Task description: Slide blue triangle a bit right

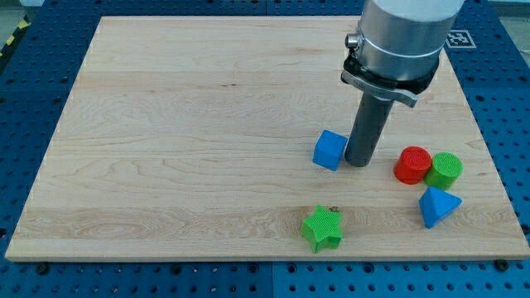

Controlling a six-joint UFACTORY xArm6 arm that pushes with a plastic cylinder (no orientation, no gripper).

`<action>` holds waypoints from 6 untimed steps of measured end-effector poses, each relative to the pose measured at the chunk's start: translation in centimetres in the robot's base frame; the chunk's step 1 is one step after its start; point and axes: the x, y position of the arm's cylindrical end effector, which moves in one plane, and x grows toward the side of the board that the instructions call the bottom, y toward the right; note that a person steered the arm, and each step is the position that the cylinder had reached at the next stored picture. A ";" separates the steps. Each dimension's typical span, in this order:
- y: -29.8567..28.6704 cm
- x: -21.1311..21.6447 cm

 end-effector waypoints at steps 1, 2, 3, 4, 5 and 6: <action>0.9 2.2; 2.8 4.0; 5.9 4.0; 8.6 4.0; 9.1 3.8; 8.7 3.8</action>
